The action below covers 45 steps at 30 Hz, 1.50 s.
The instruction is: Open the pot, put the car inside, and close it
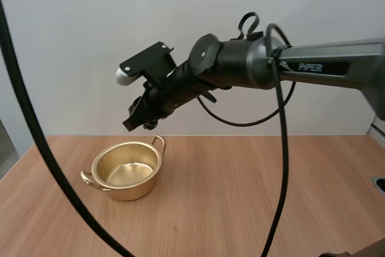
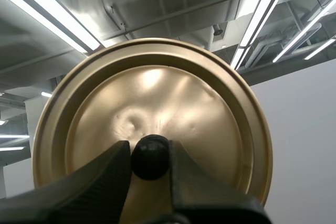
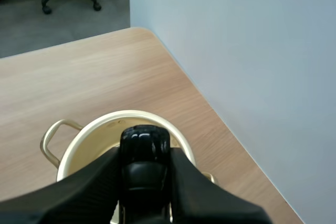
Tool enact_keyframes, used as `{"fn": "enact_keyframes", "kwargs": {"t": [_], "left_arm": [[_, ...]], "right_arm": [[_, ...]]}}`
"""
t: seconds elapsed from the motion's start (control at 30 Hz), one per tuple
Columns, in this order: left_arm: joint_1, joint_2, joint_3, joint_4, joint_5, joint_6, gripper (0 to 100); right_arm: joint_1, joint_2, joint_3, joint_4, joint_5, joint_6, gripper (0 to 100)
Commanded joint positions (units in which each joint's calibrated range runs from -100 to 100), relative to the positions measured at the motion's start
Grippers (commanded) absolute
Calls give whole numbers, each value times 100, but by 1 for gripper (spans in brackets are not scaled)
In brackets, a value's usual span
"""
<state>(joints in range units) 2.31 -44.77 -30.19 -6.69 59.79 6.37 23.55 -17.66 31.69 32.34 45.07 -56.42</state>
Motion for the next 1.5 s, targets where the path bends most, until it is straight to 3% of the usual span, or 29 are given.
{"fn": "enact_keyframes", "kwargs": {"t": [0.0,0.27,0.57,1.0,1.47], "left_arm": [[4,7,4,72,-2,3,0],[4,-4,4,72,-19,3,0],[4,-2,4,163,-19,3,0],[4,-2,4,263,84,3,0],[4,-2,4,263,306,3,0]], "right_arm": [[123,478,-9,-8,-215,-105,0],[400,1567,-52,-21,-1103,-547,0],[424,2494,-760,-92,-748,-547,0],[424,3217,-887,-476,-817,-547,0],[424,3242,-887,-532,-1010,-547,0]]}}
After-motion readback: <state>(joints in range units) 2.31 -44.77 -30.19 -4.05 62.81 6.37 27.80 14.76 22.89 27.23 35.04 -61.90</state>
